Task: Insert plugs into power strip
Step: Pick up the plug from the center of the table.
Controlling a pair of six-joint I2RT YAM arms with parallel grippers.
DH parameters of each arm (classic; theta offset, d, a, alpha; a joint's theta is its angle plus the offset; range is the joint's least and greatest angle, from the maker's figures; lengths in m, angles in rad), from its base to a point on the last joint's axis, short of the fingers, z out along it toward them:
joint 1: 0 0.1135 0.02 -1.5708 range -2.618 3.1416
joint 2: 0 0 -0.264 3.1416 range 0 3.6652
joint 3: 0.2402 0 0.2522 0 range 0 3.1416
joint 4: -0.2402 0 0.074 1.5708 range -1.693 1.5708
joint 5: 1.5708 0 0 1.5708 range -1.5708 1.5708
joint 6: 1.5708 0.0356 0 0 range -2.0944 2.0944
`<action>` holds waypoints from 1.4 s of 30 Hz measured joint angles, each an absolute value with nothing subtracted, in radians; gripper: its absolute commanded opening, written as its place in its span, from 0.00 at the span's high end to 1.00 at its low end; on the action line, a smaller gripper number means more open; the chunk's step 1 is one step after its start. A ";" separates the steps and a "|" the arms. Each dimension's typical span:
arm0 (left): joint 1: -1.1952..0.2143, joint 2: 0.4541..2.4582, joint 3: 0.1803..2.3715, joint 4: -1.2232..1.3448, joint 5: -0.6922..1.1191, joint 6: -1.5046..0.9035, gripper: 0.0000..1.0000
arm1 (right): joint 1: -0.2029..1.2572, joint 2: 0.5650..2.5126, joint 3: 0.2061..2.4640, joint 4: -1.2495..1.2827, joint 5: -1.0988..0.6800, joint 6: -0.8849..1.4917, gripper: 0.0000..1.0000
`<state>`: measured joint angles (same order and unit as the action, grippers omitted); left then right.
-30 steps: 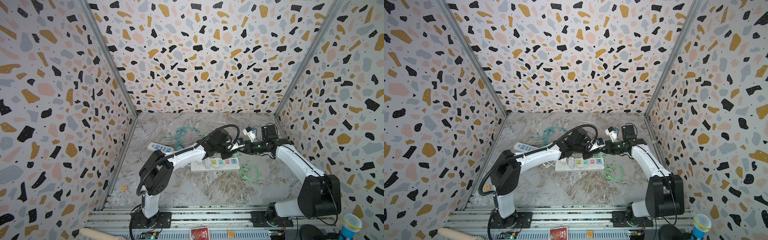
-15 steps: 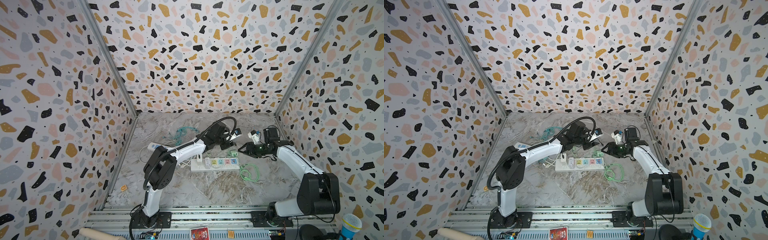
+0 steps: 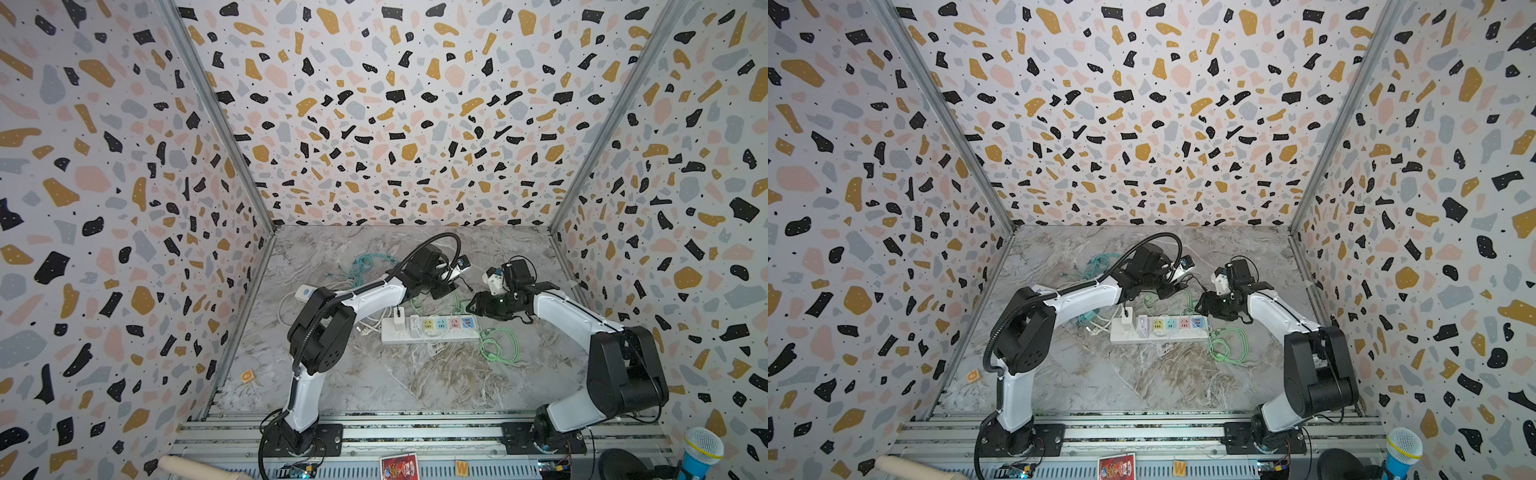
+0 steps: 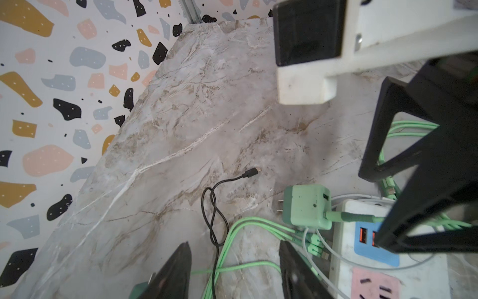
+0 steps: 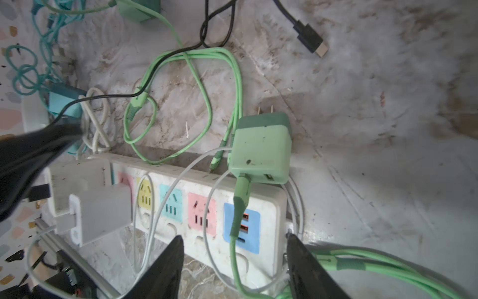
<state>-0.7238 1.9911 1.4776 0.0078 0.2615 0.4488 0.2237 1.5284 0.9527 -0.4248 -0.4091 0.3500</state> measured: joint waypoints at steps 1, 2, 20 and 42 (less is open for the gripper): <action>-0.720 1.975 1.460 0.015 0.264 0.440 0.45 | 0.229 1.535 0.953 -0.416 -0.392 0.351 0.36; -0.718 1.962 1.448 0.024 0.265 0.432 0.45 | 0.234 1.541 0.953 -0.408 -0.374 0.351 0.36; -0.699 1.889 1.341 0.091 0.275 0.344 0.45 | 0.278 1.644 1.036 -0.351 -0.263 0.303 0.38; -0.690 1.889 1.341 0.091 0.275 0.324 0.45 | 0.315 1.656 1.016 -0.329 -0.190 0.289 0.38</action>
<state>-0.6899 1.8889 1.3415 0.0906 0.2752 0.3237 0.3153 1.6562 1.0164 -0.3286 -0.1898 0.2893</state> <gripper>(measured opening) 0.550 0.619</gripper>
